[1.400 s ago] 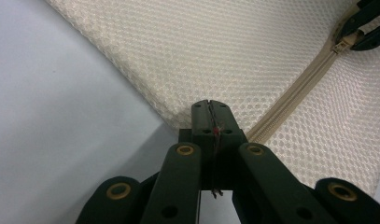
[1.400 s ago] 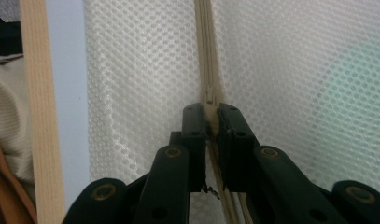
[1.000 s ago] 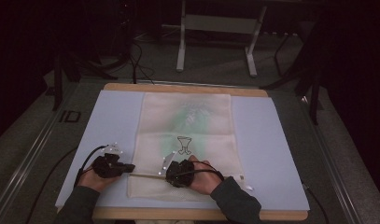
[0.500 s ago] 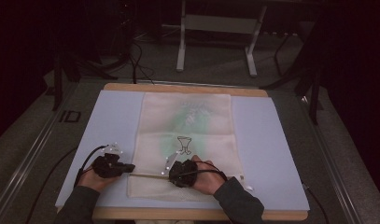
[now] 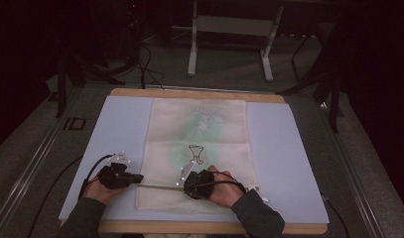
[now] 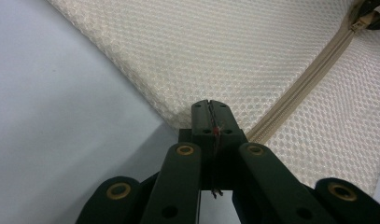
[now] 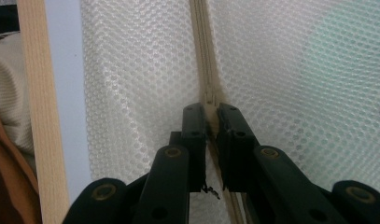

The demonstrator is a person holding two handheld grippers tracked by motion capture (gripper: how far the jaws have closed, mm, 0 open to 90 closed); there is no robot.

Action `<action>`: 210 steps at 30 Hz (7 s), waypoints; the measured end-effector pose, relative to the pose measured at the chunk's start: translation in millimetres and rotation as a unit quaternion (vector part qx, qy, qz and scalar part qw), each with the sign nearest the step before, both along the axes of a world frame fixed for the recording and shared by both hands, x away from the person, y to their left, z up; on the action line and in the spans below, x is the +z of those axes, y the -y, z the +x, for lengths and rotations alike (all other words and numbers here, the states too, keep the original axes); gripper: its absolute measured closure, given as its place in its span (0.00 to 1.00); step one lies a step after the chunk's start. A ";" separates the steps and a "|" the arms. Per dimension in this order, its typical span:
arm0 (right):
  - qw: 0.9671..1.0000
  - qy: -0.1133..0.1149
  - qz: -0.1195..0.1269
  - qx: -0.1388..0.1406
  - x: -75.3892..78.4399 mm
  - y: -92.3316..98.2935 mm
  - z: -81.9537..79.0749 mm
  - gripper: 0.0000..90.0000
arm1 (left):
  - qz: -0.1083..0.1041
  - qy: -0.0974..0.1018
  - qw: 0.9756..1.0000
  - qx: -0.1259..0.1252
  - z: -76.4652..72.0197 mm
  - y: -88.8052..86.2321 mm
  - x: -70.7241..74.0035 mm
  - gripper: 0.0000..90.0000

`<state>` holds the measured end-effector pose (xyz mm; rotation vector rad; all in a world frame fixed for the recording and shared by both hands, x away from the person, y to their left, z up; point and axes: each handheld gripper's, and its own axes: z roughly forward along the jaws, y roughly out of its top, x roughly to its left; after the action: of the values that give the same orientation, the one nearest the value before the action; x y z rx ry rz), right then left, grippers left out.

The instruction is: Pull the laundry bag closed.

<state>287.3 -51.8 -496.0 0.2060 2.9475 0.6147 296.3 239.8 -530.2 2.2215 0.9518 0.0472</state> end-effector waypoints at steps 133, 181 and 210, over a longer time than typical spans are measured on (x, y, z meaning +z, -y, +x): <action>0.999 -0.005 0.015 -0.044 8.4 93.2 2.7 0.91 | 0.004 -0.001 1.000 0.001 0.0 0.8 0.6 1.00; 0.997 -0.014 0.026 -0.075 8.8 135.9 4.1 0.91 | 0.003 -0.002 1.000 0.003 -0.2 0.9 0.5 1.00; 0.996 -0.024 0.025 -0.081 8.7 153.2 4.3 0.91 | 0.003 -0.001 1.000 0.002 -0.2 0.8 0.5 1.00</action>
<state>291.6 -204.9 -487.4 0.4649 2.9243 0.6708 296.1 238.9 -529.7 2.2245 0.9590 0.0490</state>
